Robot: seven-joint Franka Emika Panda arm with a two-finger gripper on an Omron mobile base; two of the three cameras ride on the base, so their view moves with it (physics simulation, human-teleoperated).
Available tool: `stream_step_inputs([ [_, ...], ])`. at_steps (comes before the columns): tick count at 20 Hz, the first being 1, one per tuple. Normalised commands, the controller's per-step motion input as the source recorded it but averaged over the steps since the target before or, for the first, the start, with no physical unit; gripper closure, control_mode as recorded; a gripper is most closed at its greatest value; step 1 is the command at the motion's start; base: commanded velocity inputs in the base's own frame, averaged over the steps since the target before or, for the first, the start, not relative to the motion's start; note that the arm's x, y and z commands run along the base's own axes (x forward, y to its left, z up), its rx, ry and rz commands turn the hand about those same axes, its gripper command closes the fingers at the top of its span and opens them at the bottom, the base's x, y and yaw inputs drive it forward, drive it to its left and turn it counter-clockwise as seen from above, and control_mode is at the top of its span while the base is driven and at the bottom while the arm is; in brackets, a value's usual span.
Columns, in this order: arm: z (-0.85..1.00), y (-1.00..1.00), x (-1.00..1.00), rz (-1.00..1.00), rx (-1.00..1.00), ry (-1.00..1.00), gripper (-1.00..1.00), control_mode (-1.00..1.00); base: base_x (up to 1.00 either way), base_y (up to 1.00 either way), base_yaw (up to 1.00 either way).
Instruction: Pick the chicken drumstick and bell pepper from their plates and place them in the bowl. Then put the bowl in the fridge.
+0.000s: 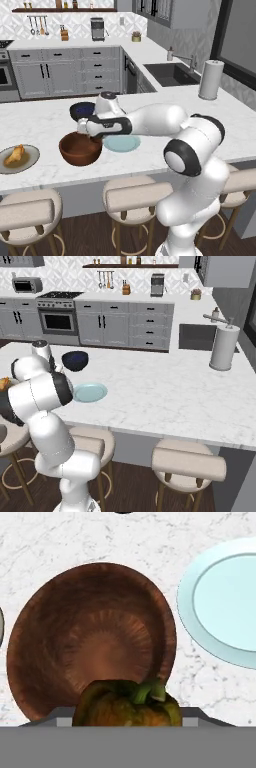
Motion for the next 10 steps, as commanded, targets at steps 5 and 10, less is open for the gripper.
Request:
stream_step_inputs([
  [5,-0.09,0.45,0.71,0.00,0.00,0.04,1.00,-1.00,0.00,0.00,0.00],
  [10,-0.33,0.25,0.02,0.00,0.00,-0.01,1.00,-1.00,0.00,0.00,0.00],
])
